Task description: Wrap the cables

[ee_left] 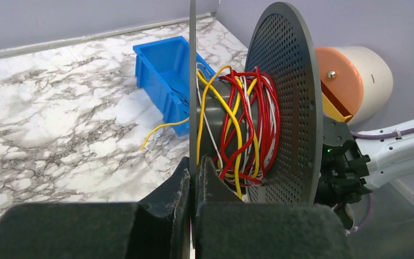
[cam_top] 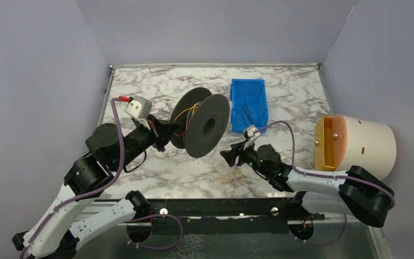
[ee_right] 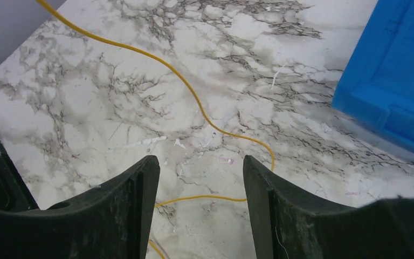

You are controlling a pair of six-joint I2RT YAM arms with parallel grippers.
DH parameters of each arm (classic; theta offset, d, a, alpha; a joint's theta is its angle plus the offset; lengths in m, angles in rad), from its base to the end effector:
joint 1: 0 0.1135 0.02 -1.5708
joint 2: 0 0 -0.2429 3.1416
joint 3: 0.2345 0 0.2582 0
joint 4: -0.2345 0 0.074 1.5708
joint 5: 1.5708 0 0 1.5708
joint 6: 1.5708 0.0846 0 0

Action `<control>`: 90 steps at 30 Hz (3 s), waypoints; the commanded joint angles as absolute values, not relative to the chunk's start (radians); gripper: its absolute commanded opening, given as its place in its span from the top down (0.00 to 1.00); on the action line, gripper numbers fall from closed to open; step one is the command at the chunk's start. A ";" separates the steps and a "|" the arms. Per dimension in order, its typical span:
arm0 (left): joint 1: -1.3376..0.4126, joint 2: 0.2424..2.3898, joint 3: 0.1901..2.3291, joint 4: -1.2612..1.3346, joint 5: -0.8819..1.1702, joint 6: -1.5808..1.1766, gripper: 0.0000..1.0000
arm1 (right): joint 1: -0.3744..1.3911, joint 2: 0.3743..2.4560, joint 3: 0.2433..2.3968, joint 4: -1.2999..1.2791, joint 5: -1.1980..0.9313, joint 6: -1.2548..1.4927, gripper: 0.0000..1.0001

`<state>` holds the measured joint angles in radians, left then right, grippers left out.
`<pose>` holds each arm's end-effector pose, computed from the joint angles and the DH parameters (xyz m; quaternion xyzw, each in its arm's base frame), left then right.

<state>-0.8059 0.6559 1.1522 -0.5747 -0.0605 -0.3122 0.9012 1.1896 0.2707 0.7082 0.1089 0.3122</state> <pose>0.1268 -0.1247 0.4216 0.1594 0.7167 -0.3411 0.5870 0.1837 0.2172 0.1427 -0.1926 0.7529 0.3232 0.5400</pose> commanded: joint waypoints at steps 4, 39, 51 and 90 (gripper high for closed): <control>-0.803 0.661 1.256 -0.497 -0.074 -0.298 1.00 | 0.897 1.157 0.287 0.610 0.227 0.317 0.33; -0.803 0.704 1.242 -0.436 -0.167 -0.359 1.00 | 0.955 1.593 0.359 0.786 -0.008 0.489 0.99; -0.804 0.772 1.164 -0.326 -0.406 -0.344 1.00 | 1.163 1.557 0.346 0.762 0.028 0.556 0.99; -0.803 1.033 0.949 -0.458 -0.535 -0.159 1.00 | 1.390 1.007 0.988 -0.113 0.466 0.128 0.99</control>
<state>-0.8051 1.0679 0.9623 -0.4816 -0.6128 -0.1852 1.3823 1.0187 0.9203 0.0010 0.3161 0.2321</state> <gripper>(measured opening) 0.023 0.016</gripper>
